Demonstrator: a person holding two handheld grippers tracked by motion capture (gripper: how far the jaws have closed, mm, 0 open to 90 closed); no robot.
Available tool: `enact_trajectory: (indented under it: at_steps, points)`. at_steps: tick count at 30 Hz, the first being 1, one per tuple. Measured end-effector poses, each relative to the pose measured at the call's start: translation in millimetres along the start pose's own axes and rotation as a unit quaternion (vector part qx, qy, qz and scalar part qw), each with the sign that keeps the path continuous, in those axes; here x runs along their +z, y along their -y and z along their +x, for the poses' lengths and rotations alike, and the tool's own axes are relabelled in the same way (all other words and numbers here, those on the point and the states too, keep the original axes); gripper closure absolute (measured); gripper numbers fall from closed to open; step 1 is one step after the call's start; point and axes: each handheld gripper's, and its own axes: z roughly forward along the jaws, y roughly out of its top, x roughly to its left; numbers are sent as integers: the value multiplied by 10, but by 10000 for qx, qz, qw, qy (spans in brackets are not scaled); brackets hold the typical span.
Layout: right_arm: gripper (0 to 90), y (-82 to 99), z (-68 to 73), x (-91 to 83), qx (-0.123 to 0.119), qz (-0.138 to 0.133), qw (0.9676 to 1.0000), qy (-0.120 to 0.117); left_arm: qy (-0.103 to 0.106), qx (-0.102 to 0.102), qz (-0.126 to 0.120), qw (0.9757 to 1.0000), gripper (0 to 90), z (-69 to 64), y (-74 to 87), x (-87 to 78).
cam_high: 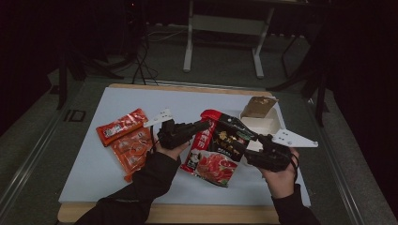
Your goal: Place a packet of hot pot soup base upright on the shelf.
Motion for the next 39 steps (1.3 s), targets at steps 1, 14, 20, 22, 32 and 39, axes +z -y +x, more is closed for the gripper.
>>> enact_trajectory:
  at_steps: [1, 14, 20, 22, 32, 39]
  points:
    - [491, -7, 4, 7, -5, 19, 10000, -34, 33, 47, 0, 10000, 878, -9, -1, 9]
    - [775, -104, 16, -54, 5, 54, 9998, -203, 287, 299, 109, 9991, 819, -25, 29, 0]
    - [776, -162, -17, -68, -123, 96, 9997, -191, 177, 444, 368, 9982, 684, -61, -15, 8]
    - [776, -170, -39, -60, -174, 147, 9996, -136, 22, 501, 429, 9978, 571, -64, -37, -2]
    - [775, -225, -148, -64, -163, 150, 9997, -125, -238, 580, 855, 9944, 134, -40, -18, -90]
    - [774, -320, -220, -59, -290, 148, 9993, -164, -402, 813, 1085, 9899, 35, -91, -1, -177]
